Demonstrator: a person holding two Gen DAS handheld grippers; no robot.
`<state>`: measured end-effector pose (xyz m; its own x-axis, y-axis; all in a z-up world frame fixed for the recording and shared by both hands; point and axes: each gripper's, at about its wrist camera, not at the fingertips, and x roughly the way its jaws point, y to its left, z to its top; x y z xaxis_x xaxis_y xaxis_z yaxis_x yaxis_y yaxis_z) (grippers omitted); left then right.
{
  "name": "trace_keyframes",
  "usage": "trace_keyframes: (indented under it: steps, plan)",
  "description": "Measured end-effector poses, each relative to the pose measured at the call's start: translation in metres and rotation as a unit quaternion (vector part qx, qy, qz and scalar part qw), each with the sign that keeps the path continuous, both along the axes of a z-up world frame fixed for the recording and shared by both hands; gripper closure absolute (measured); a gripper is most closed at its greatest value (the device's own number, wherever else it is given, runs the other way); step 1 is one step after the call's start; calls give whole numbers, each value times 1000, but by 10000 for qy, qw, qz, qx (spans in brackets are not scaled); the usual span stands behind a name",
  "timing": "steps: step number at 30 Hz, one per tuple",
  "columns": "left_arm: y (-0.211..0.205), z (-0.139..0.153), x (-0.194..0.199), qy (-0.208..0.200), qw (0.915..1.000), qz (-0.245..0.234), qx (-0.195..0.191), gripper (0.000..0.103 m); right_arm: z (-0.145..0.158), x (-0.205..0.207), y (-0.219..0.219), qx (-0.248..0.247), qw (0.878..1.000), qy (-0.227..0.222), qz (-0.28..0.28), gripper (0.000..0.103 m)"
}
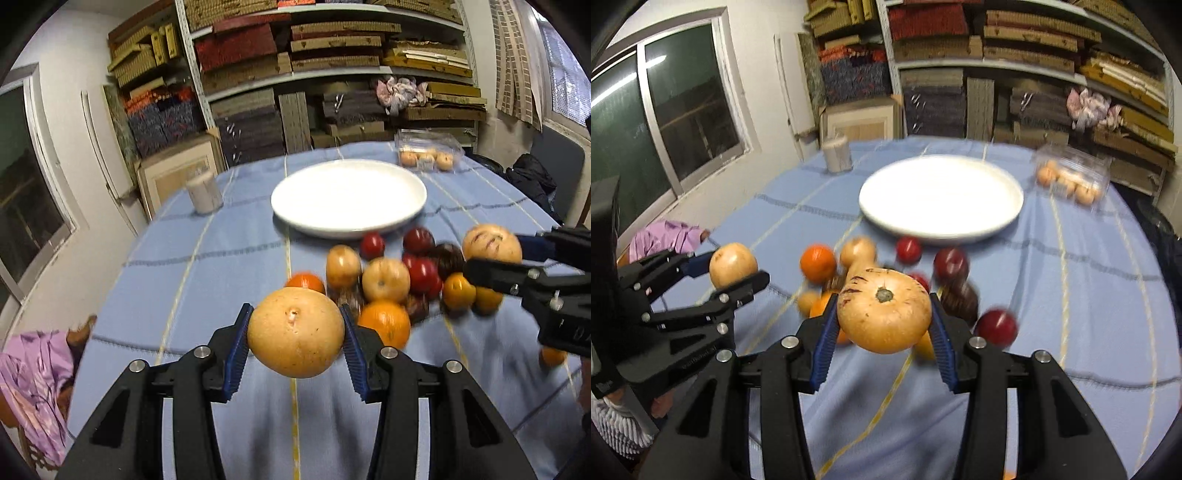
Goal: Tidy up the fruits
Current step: 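Close right tool on the striped squash while left tool grasps the beige pear, then carry both fruits over the white plate and open both tools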
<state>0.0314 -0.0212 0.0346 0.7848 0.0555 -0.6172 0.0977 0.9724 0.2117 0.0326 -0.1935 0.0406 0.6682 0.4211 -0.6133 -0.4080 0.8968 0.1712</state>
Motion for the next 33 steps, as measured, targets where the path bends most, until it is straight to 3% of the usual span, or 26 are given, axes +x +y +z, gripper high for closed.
trace_keyframes:
  steps: [6, 12, 25, 33]
  plan:
    - [-16, 20, 37, -197, 9997, -99, 109, 56, 28, 40, -6, 101, 9996, -195, -159, 58]
    - [-33, 26, 81, -233, 9994, -177, 200, 56, 31, 91, -6, 8, 9996, -175, -232, 58]
    - [-58, 0, 171, -8, 9991, -312, 275, 56, 6, 173, -7, -183, 9993, 14, -325, 58]
    - [-53, -35, 204, 572, 9977, -210, 311, 51, -28, 204, 0, -461, 9975, 363, -388, 57]
